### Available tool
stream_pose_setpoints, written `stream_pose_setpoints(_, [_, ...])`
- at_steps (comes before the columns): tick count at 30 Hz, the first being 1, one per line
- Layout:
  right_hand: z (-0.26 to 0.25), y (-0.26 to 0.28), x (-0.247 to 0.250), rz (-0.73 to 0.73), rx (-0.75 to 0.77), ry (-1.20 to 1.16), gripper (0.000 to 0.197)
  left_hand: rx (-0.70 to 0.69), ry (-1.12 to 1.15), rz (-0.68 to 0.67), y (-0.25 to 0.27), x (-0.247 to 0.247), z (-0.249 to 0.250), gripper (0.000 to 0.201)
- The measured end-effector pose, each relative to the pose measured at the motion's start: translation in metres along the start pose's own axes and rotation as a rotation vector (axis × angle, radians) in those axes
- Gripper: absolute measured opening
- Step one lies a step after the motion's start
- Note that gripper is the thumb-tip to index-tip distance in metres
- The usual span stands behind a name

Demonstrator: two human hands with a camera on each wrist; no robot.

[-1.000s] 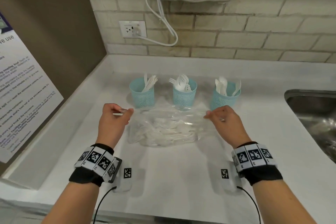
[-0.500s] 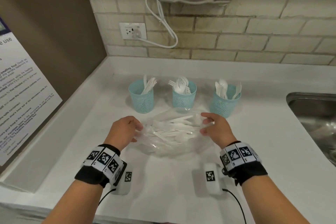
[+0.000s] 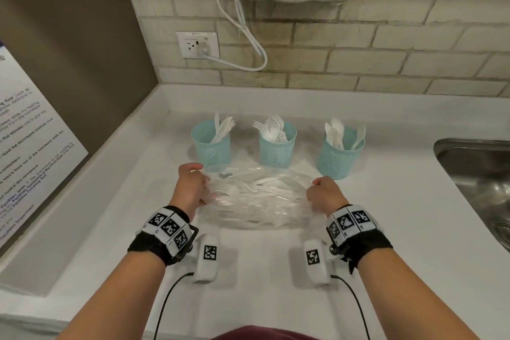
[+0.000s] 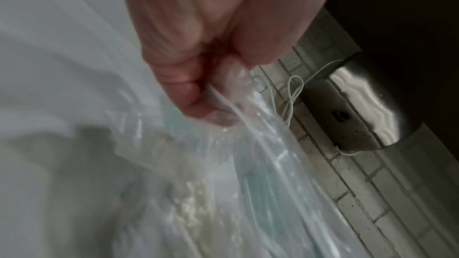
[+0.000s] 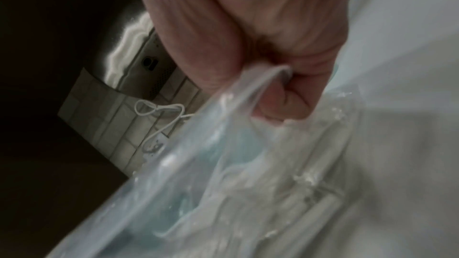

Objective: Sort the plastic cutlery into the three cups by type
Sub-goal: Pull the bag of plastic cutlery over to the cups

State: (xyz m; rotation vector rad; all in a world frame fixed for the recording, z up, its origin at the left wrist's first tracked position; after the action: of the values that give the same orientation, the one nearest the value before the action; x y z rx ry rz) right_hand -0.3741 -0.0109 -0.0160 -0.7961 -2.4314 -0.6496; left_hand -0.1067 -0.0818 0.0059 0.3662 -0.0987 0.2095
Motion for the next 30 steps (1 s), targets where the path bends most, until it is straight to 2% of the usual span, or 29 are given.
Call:
stream_pose_setpoints(1, [0.002, -0.004, 0.004, 0.002, -0.007, -0.022, 0.019, 0.011, 0.011, -0.034, -0.002, 0.002, 0.001, 0.018])
stream_pose_setpoints(3, [0.004, -0.004, 0.012, -0.016, -0.052, -0.143, 0.015, 0.019, -0.083, -0.150, -0.005, 0.006, -0.001, 0.034])
stream_pose_setpoints(5, [0.005, -0.003, 0.022, 0.035, -0.034, -0.213, 0.010, -0.089, -0.294, -0.201, -0.008, 0.007, 0.000, 0.045])
stream_pose_setpoints(8, [0.006, -0.010, 0.035, 0.130, 0.106, -0.051, 0.014, -0.374, -0.611, -0.087, -0.011, 0.013, 0.006, 0.039])
stream_pose_setpoints(11, [0.011, -0.017, 0.045, 0.151, 0.105, -0.068, 0.021, -0.579, -0.760, 0.023, -0.017, 0.027, 0.012, 0.030])
stream_pose_setpoints(13, [0.013, -0.018, 0.051, 0.147, 0.063, -0.087, 0.020, -0.600, -0.846, 0.087, -0.019, 0.039, 0.018, 0.017])
stream_pose_setpoints(14, [0.013, -0.017, 0.053, 0.121, 0.034, -0.110, 0.017, -0.591, -0.855, 0.086, -0.020, 0.043, 0.020, 0.017])
stream_pose_setpoints(16, [0.013, -0.018, 0.053, 0.068, -0.015, -0.112, 0.016, -0.562, -0.786, 0.030, -0.020, 0.043, 0.020, 0.016])
stream_pose_setpoints(18, [0.010, -0.019, 0.050, 0.035, 0.002, 0.015, 0.016, -0.556, -0.709, -0.033, -0.017, 0.037, 0.016, 0.011])
stream_pose_setpoints(20, [0.001, -0.016, 0.042, 0.064, 0.159, 0.313, 0.015, -0.575, -0.655, -0.038, -0.017, 0.033, 0.012, 0.017])
stream_pose_setpoints(21, [-0.003, -0.013, 0.038, 0.147, 0.272, 0.410, 0.027, -0.600, -0.638, -0.029, -0.017, 0.032, 0.012, 0.021])
stream_pose_setpoints(22, [-0.011, -0.003, 0.035, 0.240, 0.384, 0.390, 0.037, -0.645, -0.644, -0.017, -0.016, 0.032, 0.013, 0.026])
stream_pose_setpoints(24, [-0.027, 0.017, 0.026, 0.319, 0.635, 0.224, 0.037, -0.785, -0.723, -0.019, -0.014, 0.028, 0.013, 0.028])
stream_pose_setpoints(26, [-0.031, 0.023, 0.009, 0.192, 0.728, 0.222, 0.032, -0.896, -0.838, -0.064, -0.010, 0.021, 0.010, 0.035])
stream_pose_setpoints(29, [-0.026, 0.013, -0.003, -0.011, 0.567, 0.454, 0.041, -0.855, -0.964, -0.070, -0.003, 0.014, 0.007, 0.027])
stream_pose_setpoints(30, [-0.024, 0.010, -0.005, -0.055, 0.529, 0.523, 0.048, -0.802, -0.983, -0.083, -0.003, 0.012, 0.006, 0.039])
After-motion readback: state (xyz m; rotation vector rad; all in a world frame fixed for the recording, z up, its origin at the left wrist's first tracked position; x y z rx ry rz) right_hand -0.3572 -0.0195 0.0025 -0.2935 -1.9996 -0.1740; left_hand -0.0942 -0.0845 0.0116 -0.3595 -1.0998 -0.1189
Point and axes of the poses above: each hand's wrist, its own y-axis away from the middle knuckle, its own x-axis out of the back of the hand, z = x × y, the point moved 4 cm from there along -y, towards the middle knuckle, and after that the axes turned 10 degrees about z, right-handed, at the moved point
